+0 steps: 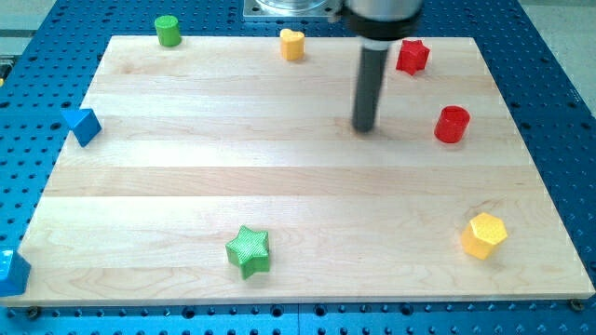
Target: Place the red star diagonally right to the triangle
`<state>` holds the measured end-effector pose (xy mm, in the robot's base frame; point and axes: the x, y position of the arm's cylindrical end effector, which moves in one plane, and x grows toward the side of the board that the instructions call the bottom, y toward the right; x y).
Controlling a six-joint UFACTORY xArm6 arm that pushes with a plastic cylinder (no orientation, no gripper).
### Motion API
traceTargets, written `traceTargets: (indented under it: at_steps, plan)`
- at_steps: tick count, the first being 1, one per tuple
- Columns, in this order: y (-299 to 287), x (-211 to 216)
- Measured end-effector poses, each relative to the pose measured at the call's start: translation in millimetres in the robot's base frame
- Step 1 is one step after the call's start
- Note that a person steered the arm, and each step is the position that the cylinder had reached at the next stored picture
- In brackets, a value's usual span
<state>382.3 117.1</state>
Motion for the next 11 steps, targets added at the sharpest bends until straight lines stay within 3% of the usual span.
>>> traceTargets:
  at_steps: [2, 3, 6, 7, 9, 10, 11]
  plan:
    - [72.0, -109.2]
    - [100.2, -139.0]
    - [140.0, -172.7]
    - [61.3, -168.4]
    - [-123.7, -96.5]
    - [-66.4, -116.1]
    - [-87.6, -147.2]
